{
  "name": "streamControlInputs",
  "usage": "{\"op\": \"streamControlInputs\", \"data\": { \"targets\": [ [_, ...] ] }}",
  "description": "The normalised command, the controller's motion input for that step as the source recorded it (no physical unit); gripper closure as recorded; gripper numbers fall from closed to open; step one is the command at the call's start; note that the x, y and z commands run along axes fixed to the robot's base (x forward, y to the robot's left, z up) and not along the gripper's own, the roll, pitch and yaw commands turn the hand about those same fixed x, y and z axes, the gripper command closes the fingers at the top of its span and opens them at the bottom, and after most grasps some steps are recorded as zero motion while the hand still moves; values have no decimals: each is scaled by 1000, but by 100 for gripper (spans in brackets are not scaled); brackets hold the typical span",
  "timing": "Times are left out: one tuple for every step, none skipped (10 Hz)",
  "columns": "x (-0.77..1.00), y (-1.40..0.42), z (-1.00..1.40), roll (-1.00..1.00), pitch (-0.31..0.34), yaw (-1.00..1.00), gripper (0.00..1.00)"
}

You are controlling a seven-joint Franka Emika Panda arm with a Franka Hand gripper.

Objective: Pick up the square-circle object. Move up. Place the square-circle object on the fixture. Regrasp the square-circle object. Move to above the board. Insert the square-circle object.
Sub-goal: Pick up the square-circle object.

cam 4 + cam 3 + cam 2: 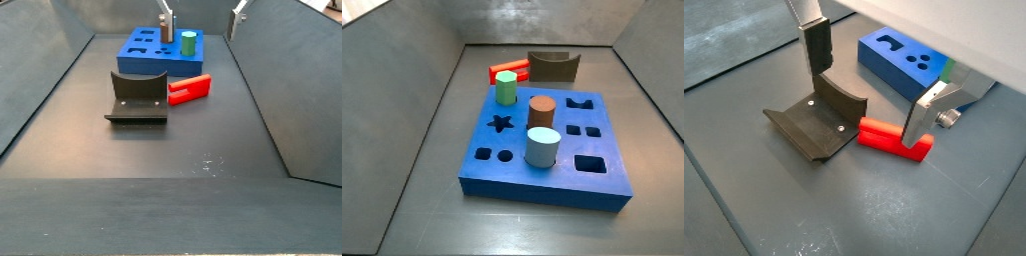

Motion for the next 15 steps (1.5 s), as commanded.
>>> {"op": "streamControlInputs", "data": {
  "targets": [
    [-117,-86,-309,-176,-220,-811,0],
    [-137,-291,-517,-74,-303,-806,0],
    [-131,-243,-526,-73,-290,-846,0],
    [-134,-234,-531,-83,-271,-840,0],
    [-111,-300,-551,-61,-201,-777,0],
    [-89,-360,-526,-67,-171,-709,0],
    [-71,-386,-509,-70,-156,-680,0],
    [-46,-446,-477,-71,-141,-620,0],
    [-43,-457,-471,-74,-136,-606,0],
    [-40,-460,-463,-77,-134,-597,0],
    [-34,-477,-457,-79,-131,-580,0],
    [-37,-477,-463,-77,-136,-580,0],
    [0,-514,-374,-137,-147,-466,0],
    [0,-97,40,71,0,0,0],
    [0,17,-106,11,0,0,0]
  ]
}}
